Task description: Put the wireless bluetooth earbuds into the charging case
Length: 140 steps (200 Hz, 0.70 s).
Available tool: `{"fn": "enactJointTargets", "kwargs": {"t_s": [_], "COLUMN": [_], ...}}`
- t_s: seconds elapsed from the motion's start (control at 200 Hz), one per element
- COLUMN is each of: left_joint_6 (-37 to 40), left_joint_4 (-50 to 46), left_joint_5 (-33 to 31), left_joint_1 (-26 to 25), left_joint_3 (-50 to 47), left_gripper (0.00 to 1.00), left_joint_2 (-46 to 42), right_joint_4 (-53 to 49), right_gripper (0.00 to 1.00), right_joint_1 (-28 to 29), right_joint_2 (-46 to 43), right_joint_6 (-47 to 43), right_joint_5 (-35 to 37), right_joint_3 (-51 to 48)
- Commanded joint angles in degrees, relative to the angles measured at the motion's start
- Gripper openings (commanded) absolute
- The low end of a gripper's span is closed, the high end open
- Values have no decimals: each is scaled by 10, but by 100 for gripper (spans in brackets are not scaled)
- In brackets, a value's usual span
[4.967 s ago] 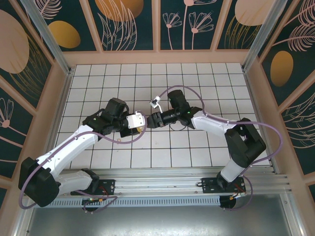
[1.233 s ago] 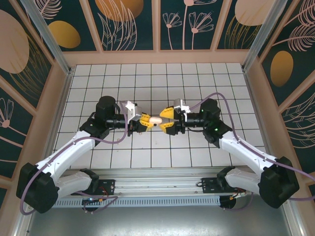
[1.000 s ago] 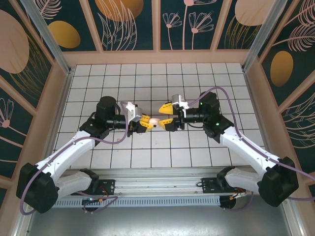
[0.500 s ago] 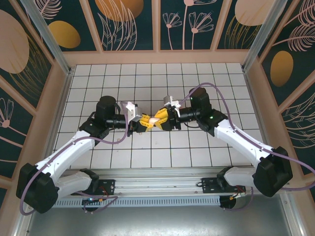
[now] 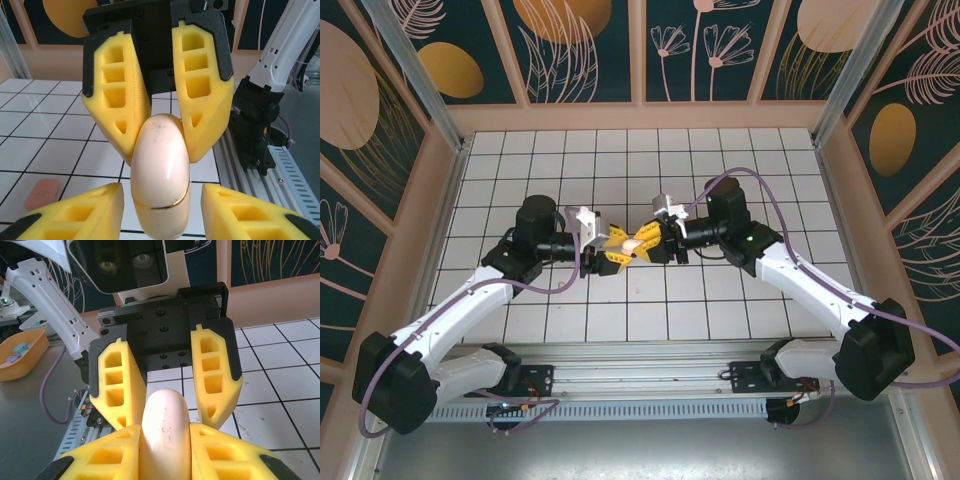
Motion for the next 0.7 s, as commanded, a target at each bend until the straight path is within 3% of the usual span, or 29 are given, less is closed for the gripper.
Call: {"fn": "enactJointTargets", "kwargs": {"t_s": [0.0,0.29,0.696], "left_joint_6": [-6,-16,-51], "left_joint_4": [19,21,55], "left_joint_5": [19,31,51], "left_joint_1": [-4,-13,-15], "left_joint_3": [9,14,13], "left_gripper": [47,41,43], "left_joint_2": [1,8,3], "right_joint_4": [41,56,35], "right_gripper": [25,25,25], "right_joint_1": [3,3,3], "right_joint_2": [-20,-23,-22], "right_joint_6": [6,2,-19], "right_joint_5": [-22,-47,-61], "right_joint_3": [-5,-13,-10]}}
